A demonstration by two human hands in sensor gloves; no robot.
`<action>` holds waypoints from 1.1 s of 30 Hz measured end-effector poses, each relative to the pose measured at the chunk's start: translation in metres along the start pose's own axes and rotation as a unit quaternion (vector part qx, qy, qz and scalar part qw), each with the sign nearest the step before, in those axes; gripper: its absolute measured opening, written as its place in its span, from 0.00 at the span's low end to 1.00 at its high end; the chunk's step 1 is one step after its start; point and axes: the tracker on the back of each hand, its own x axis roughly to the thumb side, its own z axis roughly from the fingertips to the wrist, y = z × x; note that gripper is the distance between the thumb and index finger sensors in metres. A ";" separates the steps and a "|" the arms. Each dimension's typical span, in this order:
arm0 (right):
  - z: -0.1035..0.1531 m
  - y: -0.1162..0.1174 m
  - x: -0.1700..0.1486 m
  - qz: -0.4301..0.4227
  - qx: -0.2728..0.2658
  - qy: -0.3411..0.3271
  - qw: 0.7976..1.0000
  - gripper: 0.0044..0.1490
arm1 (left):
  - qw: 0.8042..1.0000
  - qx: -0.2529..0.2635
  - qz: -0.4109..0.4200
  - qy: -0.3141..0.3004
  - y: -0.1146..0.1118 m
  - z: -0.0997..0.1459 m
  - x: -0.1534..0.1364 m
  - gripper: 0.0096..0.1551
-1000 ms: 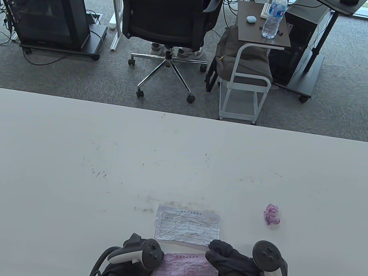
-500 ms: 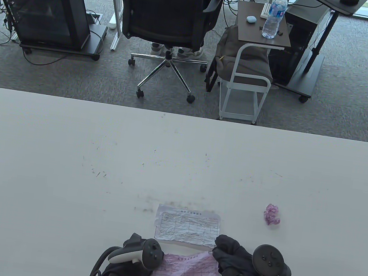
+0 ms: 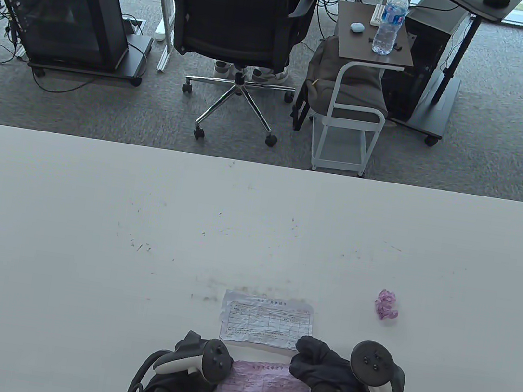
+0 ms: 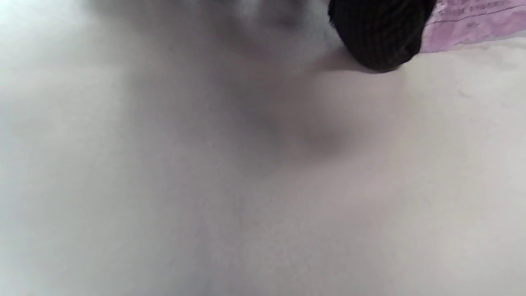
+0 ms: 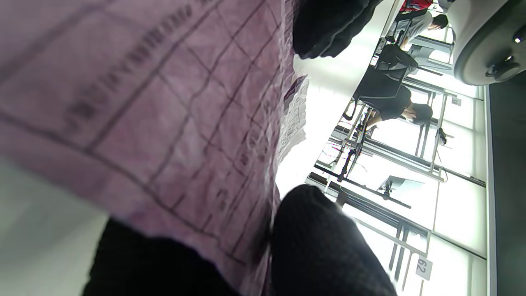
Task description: Flatten crumpled invoices and stack
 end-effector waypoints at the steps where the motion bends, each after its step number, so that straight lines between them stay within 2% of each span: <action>1: 0.000 -0.001 0.001 0.014 -0.009 -0.001 1.000 0.36 | 1.000 0.000 0.000 0.000 0.000 0.000 0.000 0.57; 7: 0.004 -0.003 -0.001 0.056 -0.081 0.014 0.995 0.27 | 1.000 0.001 0.000 0.000 0.000 0.000 0.000 0.57; 11: 0.006 -0.008 -0.006 0.042 -0.100 0.032 0.994 0.26 | 1.000 0.000 -0.001 0.001 0.000 0.000 0.000 0.57; 14: 0.004 -0.006 -0.011 -0.001 -0.059 0.040 0.997 0.28 | 1.000 0.001 -0.001 0.000 0.000 0.000 0.000 0.57; 17: 0.001 -0.001 -0.012 -0.036 0.023 0.040 0.998 0.44 | 1.000 0.001 -0.001 0.001 0.000 0.000 0.000 0.57; 19: -0.001 0.001 -0.006 0.002 0.082 0.029 0.996 0.47 | 1.000 0.001 -0.001 0.001 0.000 0.000 0.000 0.57; 20: -0.001 0.002 -0.004 0.026 0.082 0.024 0.996 0.45 | 1.000 0.001 -0.001 0.001 0.000 0.000 0.000 0.57; 23: -0.002 0.003 0.001 0.080 0.037 0.019 0.996 0.38 | 1.000 0.001 -0.001 0.001 0.000 0.000 -0.001 0.57; 27: 0.000 0.002 0.000 0.096 -0.013 0.025 0.995 0.29 | 1.000 0.001 -0.002 0.001 0.000 0.001 -0.001 0.57; 33: 0.002 0.003 -0.001 0.103 -0.042 0.041 0.993 0.26 | 1.000 0.001 -0.002 0.001 0.000 0.001 -0.001 0.57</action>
